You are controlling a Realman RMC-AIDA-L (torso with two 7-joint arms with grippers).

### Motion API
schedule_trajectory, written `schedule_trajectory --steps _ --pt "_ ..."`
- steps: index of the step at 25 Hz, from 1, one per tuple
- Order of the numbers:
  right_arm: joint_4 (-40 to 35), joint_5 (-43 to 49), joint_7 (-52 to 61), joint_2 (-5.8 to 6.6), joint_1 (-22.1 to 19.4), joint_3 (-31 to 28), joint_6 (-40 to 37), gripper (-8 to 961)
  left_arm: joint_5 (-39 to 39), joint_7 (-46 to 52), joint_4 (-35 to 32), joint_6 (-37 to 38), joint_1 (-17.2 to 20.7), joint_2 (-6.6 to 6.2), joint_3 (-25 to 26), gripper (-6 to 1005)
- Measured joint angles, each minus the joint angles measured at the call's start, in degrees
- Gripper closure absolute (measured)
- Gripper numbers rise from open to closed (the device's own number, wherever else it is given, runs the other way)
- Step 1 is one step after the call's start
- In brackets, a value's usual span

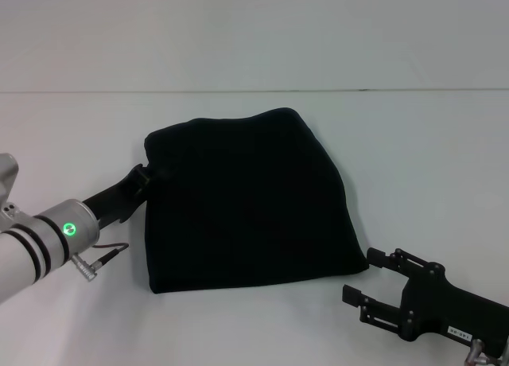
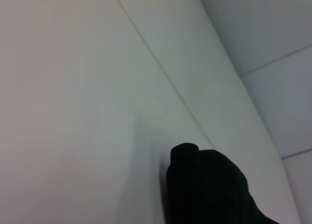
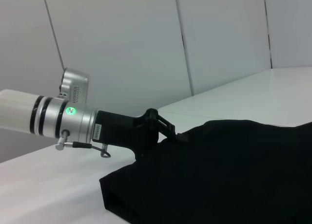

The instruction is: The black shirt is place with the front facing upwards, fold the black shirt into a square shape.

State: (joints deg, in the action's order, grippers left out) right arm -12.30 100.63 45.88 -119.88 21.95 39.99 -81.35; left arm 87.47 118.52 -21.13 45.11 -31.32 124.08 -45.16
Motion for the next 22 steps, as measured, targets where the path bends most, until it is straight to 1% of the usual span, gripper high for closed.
schedule_trajectory --steps 8,10,13,15,16,19,22 --pt "0.0 0.0 0.0 -0.1 0.1 -1.25 -0.01 144 -0.67 -5.08 -0.55 5.33 0.36 -0.32 0.1 886" --pt "0.02 -0.01 -0.01 -0.15 0.11 -1.6 -0.09 144 -0.68 -6.7 -0.67 5.88 0.44 -0.68 0.1 805" --pt "0.22 0.0 -0.17 -0.22 0.11 -3.13 -0.17 144 -0.7 -10.38 -1.41 8.08 1.16 -1.81 0.12 683" --pt "0.42 0.0 -0.36 -0.27 0.13 -4.92 -0.22 145 -0.72 -13.74 -3.09 10.94 2.17 -2.47 0.15 641" --pt "0.49 0.01 -0.39 -0.31 0.18 -5.82 -0.24 145 -0.71 -15.38 -4.32 12.43 2.74 -2.65 0.15 620" --pt "0.54 -0.04 -0.44 -0.34 0.57 -8.18 -0.33 145 -0.26 -24.82 -10.73 20.59 6.24 -3.27 -0.14 557" --pt "0.34 -0.07 -0.89 -0.35 0.99 -8.73 -0.44 145 2.28 -38.77 -15.71 32.63 9.59 -3.81 -0.53 494"
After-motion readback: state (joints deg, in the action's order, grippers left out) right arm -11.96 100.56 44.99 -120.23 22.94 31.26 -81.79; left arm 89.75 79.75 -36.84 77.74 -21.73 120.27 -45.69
